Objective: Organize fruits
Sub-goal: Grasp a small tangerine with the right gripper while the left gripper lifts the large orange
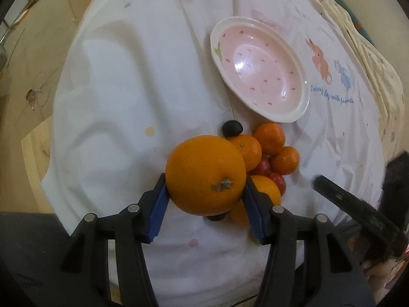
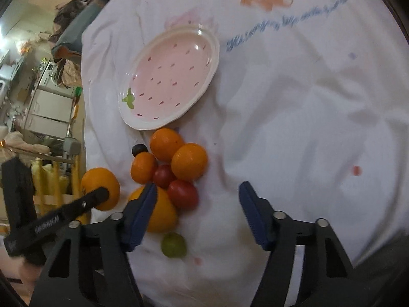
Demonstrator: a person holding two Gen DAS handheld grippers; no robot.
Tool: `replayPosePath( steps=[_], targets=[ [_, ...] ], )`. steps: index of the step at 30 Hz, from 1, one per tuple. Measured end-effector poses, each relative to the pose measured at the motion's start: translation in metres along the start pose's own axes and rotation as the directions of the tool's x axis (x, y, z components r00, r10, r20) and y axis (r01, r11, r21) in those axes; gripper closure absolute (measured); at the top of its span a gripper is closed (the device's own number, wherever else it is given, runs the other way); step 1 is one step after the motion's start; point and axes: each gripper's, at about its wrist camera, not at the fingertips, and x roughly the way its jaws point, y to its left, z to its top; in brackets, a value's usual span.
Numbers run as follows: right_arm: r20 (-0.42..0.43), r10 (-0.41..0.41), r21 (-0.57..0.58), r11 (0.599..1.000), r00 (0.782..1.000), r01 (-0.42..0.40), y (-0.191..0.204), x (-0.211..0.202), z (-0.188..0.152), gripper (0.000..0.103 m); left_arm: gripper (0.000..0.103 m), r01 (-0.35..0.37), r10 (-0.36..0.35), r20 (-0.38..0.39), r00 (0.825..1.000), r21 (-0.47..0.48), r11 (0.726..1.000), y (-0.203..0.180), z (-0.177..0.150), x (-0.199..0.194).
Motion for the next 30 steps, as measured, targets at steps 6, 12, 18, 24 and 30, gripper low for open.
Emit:
replayPosePath(
  steps=[6, 12, 18, 24, 30],
  targets=[
    [-0.042, -0.019, -0.001, 1.000, 0.999, 0.019, 0.008, 0.036, 0.016, 0.046, 0.052, 0.019, -0.019, -0.004, 1.000, -0.002, 1.000, 0.004, 0.001, -0.002],
    [-0.038, -0.030, -0.057, 0.998, 0.999, 0.027, 0.013, 0.052, 0.016, 0.060, 0.052, 0.018, -0.018, 0.004, 1.000, -0.006, 1.000, 0.005, 0.000, -0.002],
    [-0.002, -0.025, -0.062, 0.998, 1.000, 0.025, 0.008, 0.038, 0.012, 0.061, 0.052, -0.001, 0.000, 0.021, 1.000, 0.010, 1.000, 0.000, 0.001, -0.002],
    [0.044, -0.026, -0.047, 0.998, 0.999, 0.028, 0.003, 0.016, 0.009, 0.061, 0.052, -0.040, 0.039, 0.049, 0.998, 0.020, 0.999, 0.001, 0.003, -0.001],
    [0.157, -0.052, -0.029, 0.998, 0.986, 0.058, -0.004, -0.022, 0.002, 0.061, 0.052, -0.103, 0.102, 0.076, 0.992, -0.002, 0.995, 0.008, 0.003, 0.000]
  ],
)
